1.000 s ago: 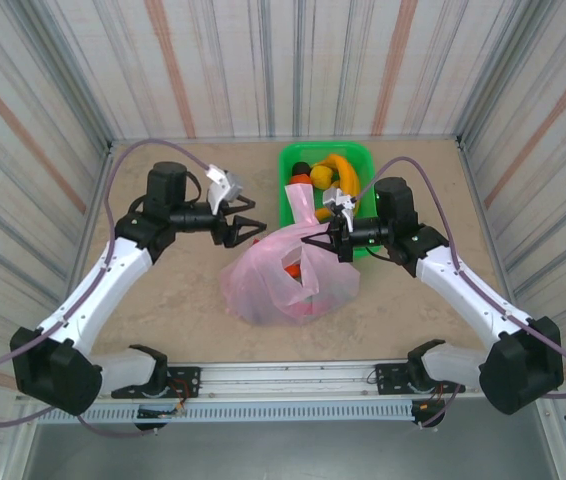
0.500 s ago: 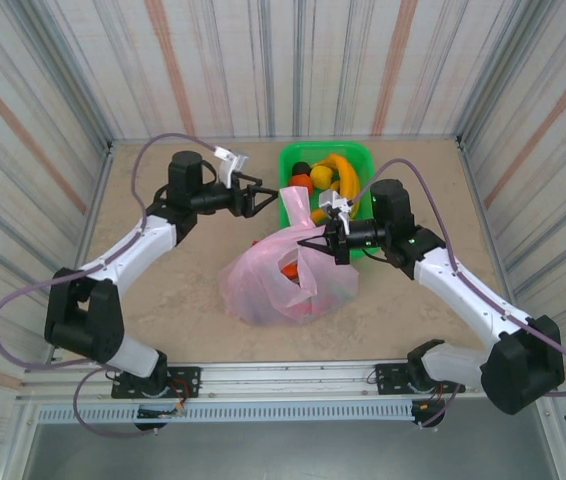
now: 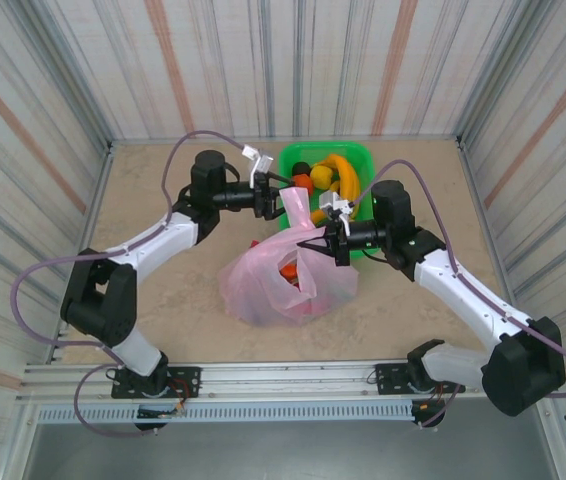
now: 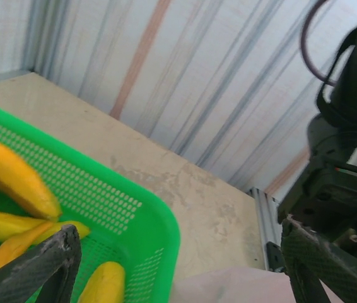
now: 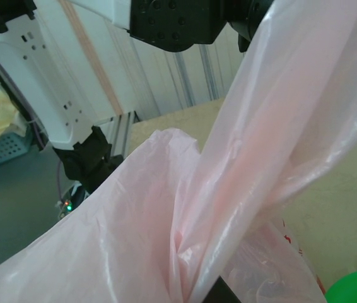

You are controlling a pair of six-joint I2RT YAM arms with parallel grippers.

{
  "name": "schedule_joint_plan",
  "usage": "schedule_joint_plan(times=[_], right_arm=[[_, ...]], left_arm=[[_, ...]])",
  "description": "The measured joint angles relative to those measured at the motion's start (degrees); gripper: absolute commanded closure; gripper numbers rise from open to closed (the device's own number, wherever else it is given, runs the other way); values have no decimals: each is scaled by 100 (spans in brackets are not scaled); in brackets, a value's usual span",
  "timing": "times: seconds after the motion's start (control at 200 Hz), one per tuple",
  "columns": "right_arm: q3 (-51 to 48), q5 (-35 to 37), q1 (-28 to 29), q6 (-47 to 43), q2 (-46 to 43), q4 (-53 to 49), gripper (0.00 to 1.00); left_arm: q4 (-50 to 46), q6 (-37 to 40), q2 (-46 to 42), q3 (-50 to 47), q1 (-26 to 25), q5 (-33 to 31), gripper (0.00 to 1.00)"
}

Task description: Place the fake fruits into the plastic bag and tie a complex knot

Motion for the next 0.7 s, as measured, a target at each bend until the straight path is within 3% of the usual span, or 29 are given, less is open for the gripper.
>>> schedule_joint_plan(times=[0.336, 0.701], right_arm=[[-4, 127, 0, -26, -44, -92, 100], [90, 605, 0, -92, -66, -337, 100]], left_arm=[[223, 125, 0, 365, -33, 1257, 18], [-1976, 1882, -597, 721, -258, 1550, 19]])
